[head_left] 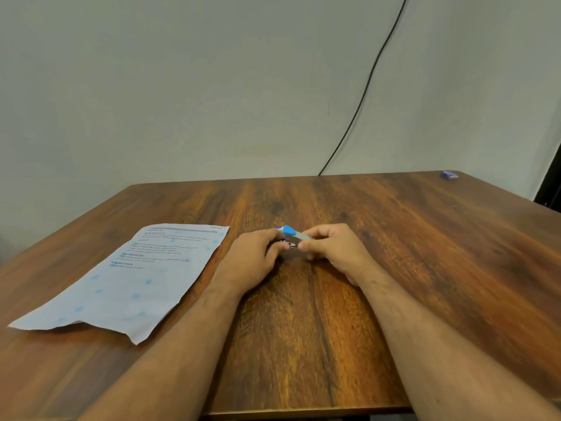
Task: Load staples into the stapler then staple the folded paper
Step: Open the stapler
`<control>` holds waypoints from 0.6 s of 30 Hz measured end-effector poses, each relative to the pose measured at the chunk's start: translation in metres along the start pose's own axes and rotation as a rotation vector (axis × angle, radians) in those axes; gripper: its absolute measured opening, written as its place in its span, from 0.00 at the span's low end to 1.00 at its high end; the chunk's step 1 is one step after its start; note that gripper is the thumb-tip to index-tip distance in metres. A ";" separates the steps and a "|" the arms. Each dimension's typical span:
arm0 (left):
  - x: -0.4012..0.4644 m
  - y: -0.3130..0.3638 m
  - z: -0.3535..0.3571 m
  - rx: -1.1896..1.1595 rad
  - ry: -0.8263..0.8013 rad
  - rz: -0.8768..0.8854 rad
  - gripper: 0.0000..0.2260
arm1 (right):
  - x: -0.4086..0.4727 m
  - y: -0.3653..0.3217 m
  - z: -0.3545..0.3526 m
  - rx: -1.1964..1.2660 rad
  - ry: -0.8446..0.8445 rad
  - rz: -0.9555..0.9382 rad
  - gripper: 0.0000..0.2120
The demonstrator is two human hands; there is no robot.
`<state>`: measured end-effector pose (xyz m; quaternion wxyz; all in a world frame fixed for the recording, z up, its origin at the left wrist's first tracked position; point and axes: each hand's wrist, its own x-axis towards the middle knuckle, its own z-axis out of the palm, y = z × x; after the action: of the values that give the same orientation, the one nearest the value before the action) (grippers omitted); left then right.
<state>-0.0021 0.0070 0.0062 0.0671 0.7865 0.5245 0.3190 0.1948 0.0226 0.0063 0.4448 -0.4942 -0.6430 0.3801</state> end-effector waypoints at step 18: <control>0.004 -0.009 0.004 -0.099 -0.003 -0.022 0.06 | 0.006 0.009 0.010 -0.180 0.032 -0.105 0.07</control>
<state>-0.0058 0.0147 0.0011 0.1103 0.7768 0.5166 0.3429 0.1868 0.0303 -0.0040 0.4282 -0.5039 -0.6922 0.2892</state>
